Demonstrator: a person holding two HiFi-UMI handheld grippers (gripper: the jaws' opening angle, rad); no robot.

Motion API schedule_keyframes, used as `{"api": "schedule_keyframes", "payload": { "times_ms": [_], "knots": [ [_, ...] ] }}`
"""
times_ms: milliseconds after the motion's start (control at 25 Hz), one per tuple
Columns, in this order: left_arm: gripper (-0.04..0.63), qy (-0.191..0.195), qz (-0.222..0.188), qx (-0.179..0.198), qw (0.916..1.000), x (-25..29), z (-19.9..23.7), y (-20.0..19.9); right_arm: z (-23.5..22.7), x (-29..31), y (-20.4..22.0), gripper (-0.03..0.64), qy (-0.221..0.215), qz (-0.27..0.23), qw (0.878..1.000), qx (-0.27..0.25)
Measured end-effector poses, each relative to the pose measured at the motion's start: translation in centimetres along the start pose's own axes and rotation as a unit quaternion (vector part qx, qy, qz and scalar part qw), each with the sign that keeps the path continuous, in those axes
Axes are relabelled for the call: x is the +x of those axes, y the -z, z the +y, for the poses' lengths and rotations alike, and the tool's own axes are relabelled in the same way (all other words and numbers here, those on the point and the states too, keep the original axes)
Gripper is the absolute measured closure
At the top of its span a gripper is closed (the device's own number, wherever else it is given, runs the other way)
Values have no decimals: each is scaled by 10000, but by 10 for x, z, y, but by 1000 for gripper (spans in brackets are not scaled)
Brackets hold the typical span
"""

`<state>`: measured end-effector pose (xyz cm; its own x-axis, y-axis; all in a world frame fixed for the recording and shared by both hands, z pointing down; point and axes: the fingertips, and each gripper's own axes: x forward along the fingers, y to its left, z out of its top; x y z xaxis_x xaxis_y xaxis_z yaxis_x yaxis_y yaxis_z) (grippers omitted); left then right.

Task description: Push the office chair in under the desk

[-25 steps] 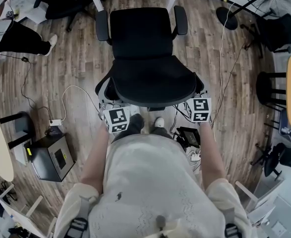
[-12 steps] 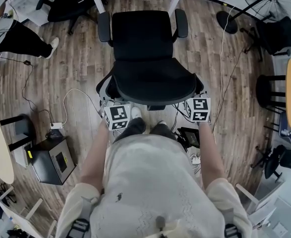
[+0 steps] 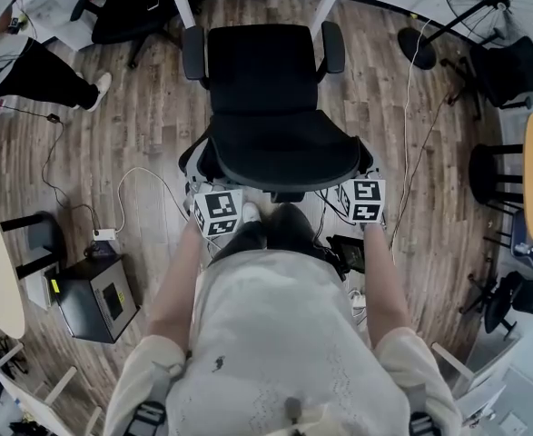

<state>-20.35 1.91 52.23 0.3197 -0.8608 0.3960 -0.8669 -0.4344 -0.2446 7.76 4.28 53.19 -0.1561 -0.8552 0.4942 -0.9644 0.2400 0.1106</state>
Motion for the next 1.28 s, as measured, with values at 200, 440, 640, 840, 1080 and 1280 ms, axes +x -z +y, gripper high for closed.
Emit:
{"api": "schedule_keyframes", "payload": {
  "times_ms": [200, 440, 640, 840, 1080, 1280],
  "knots": [
    [374, 18, 23, -2, 10000, 15, 4, -5, -7, 14, -6, 364, -6, 3, 10000, 3],
    [374, 25, 61, 3, 10000, 33, 7, -12, -17, 29, -14, 364, -9, 32, 10000, 11],
    [374, -7, 73, 10, 10000, 51, 17, -18, -23, 48, -25, 365, -39, 28, 10000, 7],
    [374, -4, 79, 37, 10000, 71, 25, -24, -29, 67, -33, 365, -45, 52, 10000, 17],
    [376, 8, 85, 64, 9999, 95, 38, -30, -33, 88, -43, 368, -18, 59, 10000, 54],
    [376, -6, 57, 91, 9999, 110, 49, -33, -34, 104, -52, 370, -14, 26, 10000, 71]
  ]
}}
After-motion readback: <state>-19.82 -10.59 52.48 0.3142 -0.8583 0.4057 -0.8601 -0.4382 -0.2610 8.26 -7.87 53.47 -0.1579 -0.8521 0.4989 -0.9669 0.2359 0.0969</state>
